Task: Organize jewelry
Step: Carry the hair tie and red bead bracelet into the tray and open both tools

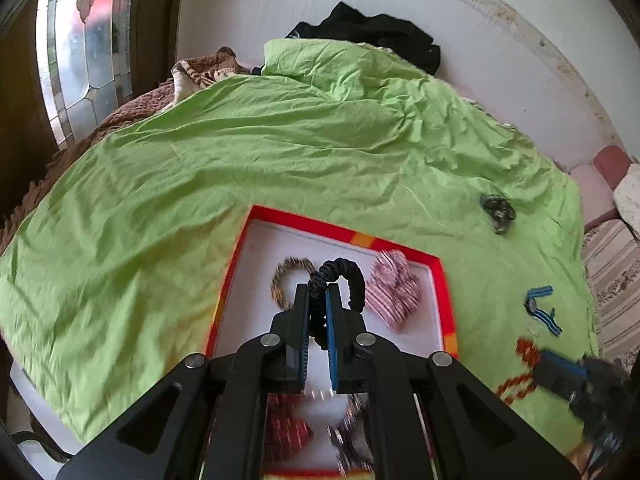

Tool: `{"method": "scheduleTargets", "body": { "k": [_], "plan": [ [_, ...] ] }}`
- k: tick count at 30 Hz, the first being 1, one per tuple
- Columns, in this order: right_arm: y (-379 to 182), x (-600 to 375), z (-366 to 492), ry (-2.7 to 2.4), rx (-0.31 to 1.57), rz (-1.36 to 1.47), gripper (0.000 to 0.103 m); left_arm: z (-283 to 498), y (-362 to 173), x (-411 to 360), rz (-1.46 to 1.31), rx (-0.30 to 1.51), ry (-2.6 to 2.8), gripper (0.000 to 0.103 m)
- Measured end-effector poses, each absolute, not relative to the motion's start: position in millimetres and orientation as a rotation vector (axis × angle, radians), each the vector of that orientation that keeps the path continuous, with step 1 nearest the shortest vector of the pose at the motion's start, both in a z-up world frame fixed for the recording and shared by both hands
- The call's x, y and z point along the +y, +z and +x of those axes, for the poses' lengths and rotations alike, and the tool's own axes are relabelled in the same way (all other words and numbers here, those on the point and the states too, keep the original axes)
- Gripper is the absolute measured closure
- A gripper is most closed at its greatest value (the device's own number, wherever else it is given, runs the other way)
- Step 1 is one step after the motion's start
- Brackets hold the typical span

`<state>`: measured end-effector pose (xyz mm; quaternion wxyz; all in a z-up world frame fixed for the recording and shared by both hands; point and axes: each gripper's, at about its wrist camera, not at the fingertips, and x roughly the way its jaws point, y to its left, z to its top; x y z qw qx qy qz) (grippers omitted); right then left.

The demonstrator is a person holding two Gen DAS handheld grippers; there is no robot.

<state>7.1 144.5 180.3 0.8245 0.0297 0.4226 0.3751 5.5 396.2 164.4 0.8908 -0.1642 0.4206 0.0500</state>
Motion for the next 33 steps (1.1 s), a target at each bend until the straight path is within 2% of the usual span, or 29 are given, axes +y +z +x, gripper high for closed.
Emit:
{"method": "scheduleTargets", "body": {
  "k": [14,24,26,28,30,32,33],
  "plan": [
    [116,218,62,0.828,1.022,0.074,0.089,98,86,436,-0.365,1.001,0.165,0.096],
    [98,220,65,0.813,1.032,0.026,0.089,112,68,448,-0.394,1.011,0.194,0.094],
    [100,215,61,0.808,1.024,0.023,0.089,110,68,448,-0.406,1.007,0.194,0.087],
    [104,209,56,0.803,1.019,0.025,0.089,108,70,449,-0.436,0.998,0.180,0.073],
    [107,201,52,0.801,1.017,0.038,0.088,104,75,447,-0.444,0.988,0.178,0.066],
    [111,190,47,0.793,1.014,0.054,0.083,97,85,442,-0.424,0.968,0.190,0.058],
    [112,187,45,0.790,1.012,0.059,0.081,92,91,439,-0.414,0.957,0.191,0.057]
  ]
}}
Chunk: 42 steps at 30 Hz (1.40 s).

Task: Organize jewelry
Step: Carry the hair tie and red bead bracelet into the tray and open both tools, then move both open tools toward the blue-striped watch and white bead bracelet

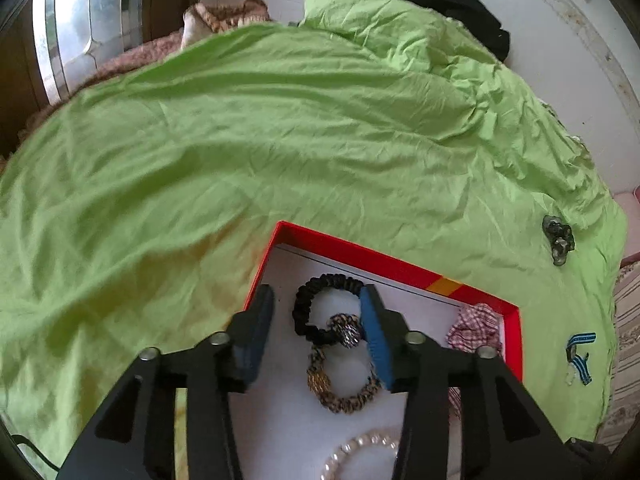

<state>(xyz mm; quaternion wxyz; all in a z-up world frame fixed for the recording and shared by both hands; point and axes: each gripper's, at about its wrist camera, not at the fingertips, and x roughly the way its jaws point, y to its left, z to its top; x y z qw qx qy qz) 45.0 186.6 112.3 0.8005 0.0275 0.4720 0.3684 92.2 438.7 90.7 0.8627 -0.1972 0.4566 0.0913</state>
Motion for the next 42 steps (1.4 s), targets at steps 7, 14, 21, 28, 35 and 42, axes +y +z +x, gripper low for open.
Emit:
{"method": "scheduleTargets", "body": {
  "k": [7,14,21,28,35,42],
  "plan": [
    [123,150,27,0.738,0.989,0.078,0.067,49,130,415,-0.355,0.896,0.219,0.052],
    [127,105,6,0.675,0.982,0.083,0.067,-5,164,373,-0.259,0.819,0.247,0.046],
    [123,59,-17,0.600,0.985,0.101,0.062,-47,182,327,-0.198,0.762,0.251,0.042],
    [121,11,-40,0.519,0.973,0.110,0.062,-81,190,278,-0.200,0.733,0.220,0.040],
    [127,-35,-68,0.438,0.916,0.074,0.058,-105,198,237,-0.162,0.718,0.201,0.038],
    [126,-88,-88,0.356,0.891,0.108,0.056,-120,208,206,-0.123,0.704,0.190,0.036]
  ]
}}
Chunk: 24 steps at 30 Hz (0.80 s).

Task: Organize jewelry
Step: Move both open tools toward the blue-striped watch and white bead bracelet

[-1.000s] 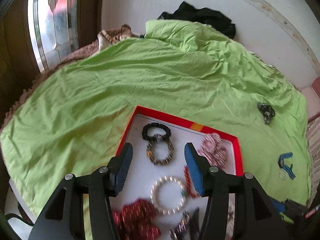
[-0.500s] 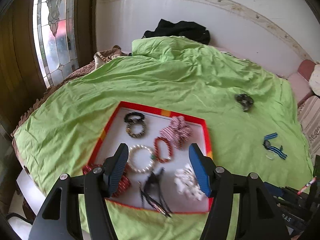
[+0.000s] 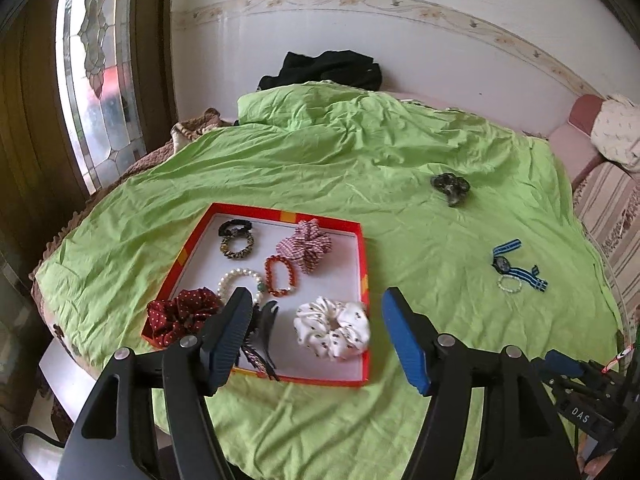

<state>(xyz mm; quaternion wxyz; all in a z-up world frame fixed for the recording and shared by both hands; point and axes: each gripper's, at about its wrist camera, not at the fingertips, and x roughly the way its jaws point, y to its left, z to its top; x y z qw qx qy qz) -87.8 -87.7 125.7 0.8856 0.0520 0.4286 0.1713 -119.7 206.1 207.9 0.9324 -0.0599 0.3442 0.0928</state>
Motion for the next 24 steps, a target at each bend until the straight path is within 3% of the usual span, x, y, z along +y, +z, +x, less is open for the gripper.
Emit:
{"method": "scheduleTargets", "body": {
  "k": [6,11,24],
  "plan": [
    [123,-124,-100,0.297,0.871,0.134,0.054,-130,216,172,-0.032,0.670,0.190,0.029],
    [118,-148,-104,0.250,0.868,0.154,0.053,-131,218,144,0.060,0.635,0.225,0.015],
    [89,-205,-86,0.134,0.911,0.217,0.048,-95,184,114,0.096,0.739,0.157,0.014]
  ]
}}
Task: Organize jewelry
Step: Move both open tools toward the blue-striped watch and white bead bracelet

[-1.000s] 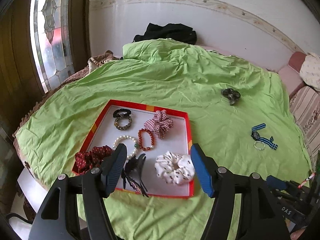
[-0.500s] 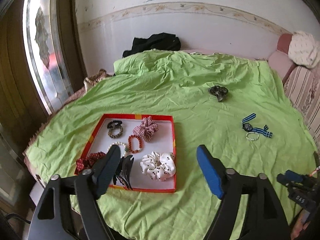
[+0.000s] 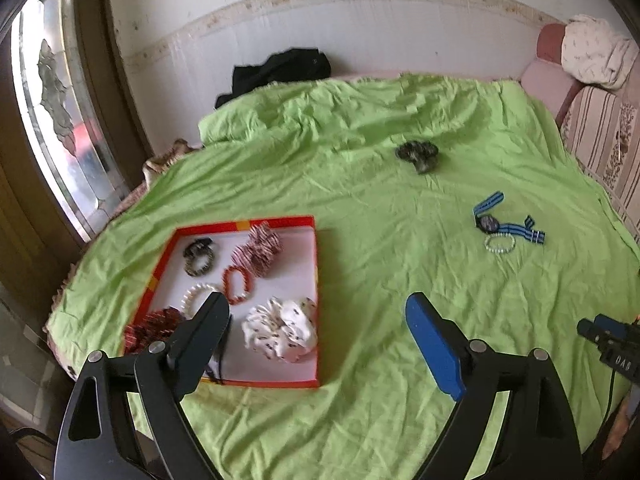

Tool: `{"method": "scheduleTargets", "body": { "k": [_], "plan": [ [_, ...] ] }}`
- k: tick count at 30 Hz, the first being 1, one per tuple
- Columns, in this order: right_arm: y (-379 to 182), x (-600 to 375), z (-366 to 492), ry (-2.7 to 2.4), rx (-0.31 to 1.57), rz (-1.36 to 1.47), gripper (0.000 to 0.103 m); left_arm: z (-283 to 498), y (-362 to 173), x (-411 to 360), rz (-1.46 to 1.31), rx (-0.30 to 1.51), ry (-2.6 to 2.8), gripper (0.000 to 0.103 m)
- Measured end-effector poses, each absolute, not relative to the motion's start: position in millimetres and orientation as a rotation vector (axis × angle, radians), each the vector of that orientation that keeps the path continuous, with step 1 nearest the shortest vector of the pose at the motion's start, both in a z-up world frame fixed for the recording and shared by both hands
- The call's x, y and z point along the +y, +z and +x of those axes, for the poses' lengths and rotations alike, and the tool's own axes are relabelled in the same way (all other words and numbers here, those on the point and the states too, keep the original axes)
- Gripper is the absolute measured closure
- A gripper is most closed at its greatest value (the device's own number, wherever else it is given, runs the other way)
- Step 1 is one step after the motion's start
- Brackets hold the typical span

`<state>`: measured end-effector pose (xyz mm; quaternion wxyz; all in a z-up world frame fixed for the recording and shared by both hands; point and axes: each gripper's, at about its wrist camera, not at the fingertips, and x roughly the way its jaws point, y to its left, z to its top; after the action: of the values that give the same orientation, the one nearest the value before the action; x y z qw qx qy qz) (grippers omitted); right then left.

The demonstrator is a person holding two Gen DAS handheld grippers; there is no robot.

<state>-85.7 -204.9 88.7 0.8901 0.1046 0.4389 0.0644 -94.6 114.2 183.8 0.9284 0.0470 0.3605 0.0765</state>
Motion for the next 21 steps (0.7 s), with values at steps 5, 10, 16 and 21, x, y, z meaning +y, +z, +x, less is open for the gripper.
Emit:
{"method": "scheduleTargets", "body": {
  "k": [5,10,16,21],
  "plan": [
    [76,-233,-72,0.077,0.930,0.261,0.048,-77,160,112,0.049,0.810,0.117,0.014],
    [70,-254,-55,0.043,0.927,0.306,0.048,-63,147,101,0.041,0.834,0.073,0.014],
    [64,-264,-20,0.049,0.918,0.365,0.046,-27,131,80,0.033,0.863,-0.001,0.014],
    [57,-257,10,0.092,0.913,0.383,0.045,18,114,59,-0.002,0.896,-0.093,0.014]
  ]
}}
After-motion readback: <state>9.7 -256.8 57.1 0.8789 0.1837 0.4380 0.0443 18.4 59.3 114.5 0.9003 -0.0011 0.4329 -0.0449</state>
